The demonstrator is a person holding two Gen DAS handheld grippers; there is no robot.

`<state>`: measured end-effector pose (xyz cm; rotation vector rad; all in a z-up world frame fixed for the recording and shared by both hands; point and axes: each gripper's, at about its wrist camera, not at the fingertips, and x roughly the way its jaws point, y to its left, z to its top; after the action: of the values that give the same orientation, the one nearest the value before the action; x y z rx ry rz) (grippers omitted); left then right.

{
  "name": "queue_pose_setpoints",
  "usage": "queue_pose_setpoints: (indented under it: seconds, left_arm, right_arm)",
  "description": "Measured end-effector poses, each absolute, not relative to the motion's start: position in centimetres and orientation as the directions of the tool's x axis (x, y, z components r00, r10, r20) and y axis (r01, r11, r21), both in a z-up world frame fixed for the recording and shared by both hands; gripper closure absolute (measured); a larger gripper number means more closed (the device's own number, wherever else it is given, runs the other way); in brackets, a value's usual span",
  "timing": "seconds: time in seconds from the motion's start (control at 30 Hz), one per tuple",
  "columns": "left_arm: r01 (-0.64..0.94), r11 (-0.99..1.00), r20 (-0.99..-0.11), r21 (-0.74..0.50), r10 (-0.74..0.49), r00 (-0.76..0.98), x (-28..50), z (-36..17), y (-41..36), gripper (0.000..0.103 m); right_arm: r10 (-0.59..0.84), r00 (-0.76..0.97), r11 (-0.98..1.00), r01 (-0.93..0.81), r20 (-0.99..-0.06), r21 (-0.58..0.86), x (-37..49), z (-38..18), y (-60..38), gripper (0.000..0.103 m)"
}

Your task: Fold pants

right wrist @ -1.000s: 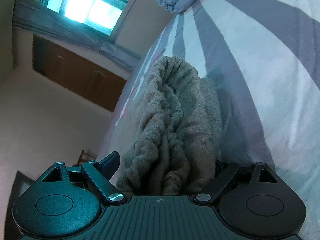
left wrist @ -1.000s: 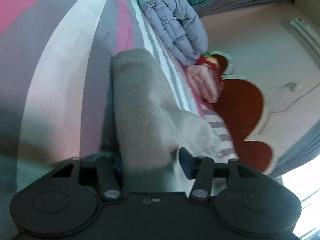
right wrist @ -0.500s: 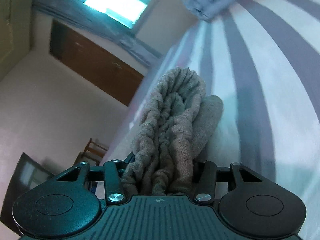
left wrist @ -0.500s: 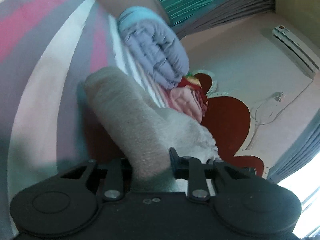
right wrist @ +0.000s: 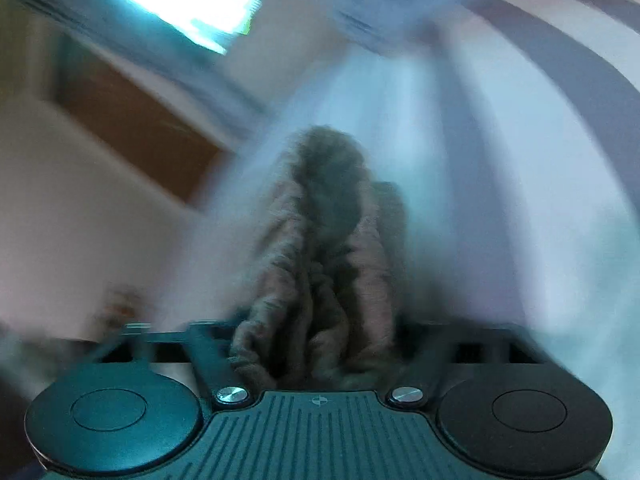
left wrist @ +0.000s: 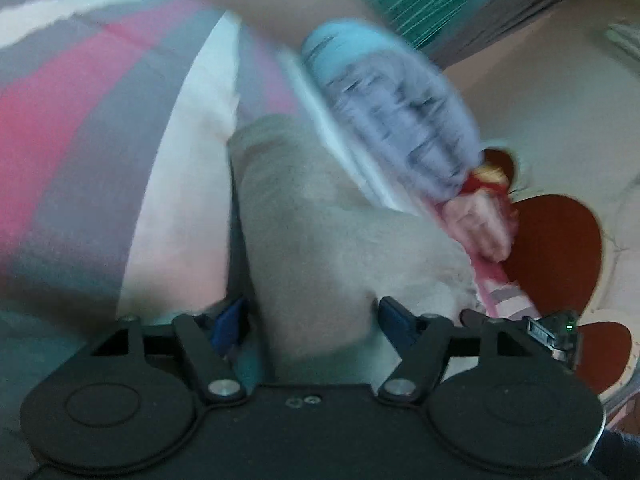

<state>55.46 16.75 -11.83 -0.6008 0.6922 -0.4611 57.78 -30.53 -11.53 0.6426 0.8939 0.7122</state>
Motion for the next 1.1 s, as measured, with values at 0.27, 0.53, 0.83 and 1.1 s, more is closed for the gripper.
queue_pose_setpoints:
  seconds: [0.27,0.53,0.83,1.1]
  left_arm:
    - [0.188,0.807,-0.450,-0.559,-0.487,0.748,47.1,-10.6,18.5,0.012]
    - [0.069,0.907,-0.513,-0.416,-0.296,0.806,32.8,-8.9,19.0,0.006]
    - [-0.042,0.948,-0.574,-0.317,-0.156,0.804,23.7,-6.9,15.6,0.006]
    - [-0.010,0.969,-0.384,-0.248,-0.089,0.919,13.6,-2.2,9.2,0.006]
  right_arm:
    - [0.848,0.446,0.432,-0.270,-0.286,0.860,54.9,-13.0,-37.2,0.024]
    - [0.819,0.496,0.446,-0.234,-0.289,0.864,41.8,-12.6,-44.8,0.024]
    - [0.607,0.679,0.726,-0.261,-0.413,0.637,25.5,-7.4,-44.3,0.000]
    - [0.462,0.836,0.864,-0.348,-0.297,0.364,13.7,-2.4,-37.4,0.000]
